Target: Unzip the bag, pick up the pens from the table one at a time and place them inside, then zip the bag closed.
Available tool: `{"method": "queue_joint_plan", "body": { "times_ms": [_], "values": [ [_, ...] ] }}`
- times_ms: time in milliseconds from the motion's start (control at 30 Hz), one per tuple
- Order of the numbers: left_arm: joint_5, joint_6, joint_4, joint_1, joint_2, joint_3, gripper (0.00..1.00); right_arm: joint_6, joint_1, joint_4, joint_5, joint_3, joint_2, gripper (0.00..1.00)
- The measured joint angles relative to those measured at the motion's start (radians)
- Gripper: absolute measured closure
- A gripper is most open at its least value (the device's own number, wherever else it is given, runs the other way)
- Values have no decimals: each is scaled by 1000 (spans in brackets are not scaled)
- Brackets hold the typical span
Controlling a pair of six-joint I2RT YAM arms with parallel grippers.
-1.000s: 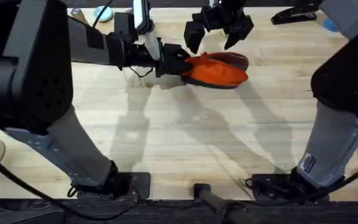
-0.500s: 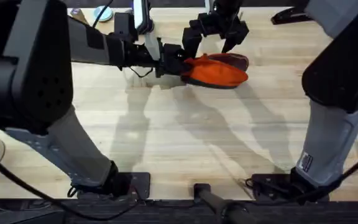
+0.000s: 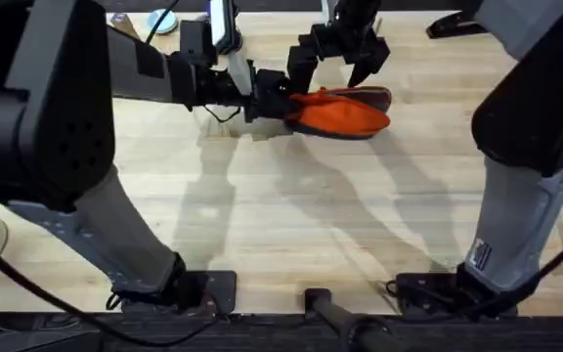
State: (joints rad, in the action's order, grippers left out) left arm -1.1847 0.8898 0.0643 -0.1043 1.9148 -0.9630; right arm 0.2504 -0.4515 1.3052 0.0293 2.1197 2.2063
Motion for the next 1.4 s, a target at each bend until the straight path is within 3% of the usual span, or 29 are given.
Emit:
{"method": "queue_joint_plan", "body": {
  "times_ms": [300, 433, 967, 1100, 1400],
  "values": [
    [0, 0, 0, 0, 0, 0, 959, 8, -6, -1, 16, 0, 0, 264],
    [0, 0, 0, -2, 0, 0, 959, 11, -10, -2, 24, 0, 0, 451],
    [0, 0, 0, -2, 0, 0, 959, 11, -8, 4, 12, 0, 0, 776],
    [-1, 0, 0, -2, 0, 0, 959, 11, -8, 4, 11, 0, 0, 958],
    [0, 0, 0, -2, 0, 0, 959, 11, -8, 5, 9, 0, 0, 968]
  ]
}}
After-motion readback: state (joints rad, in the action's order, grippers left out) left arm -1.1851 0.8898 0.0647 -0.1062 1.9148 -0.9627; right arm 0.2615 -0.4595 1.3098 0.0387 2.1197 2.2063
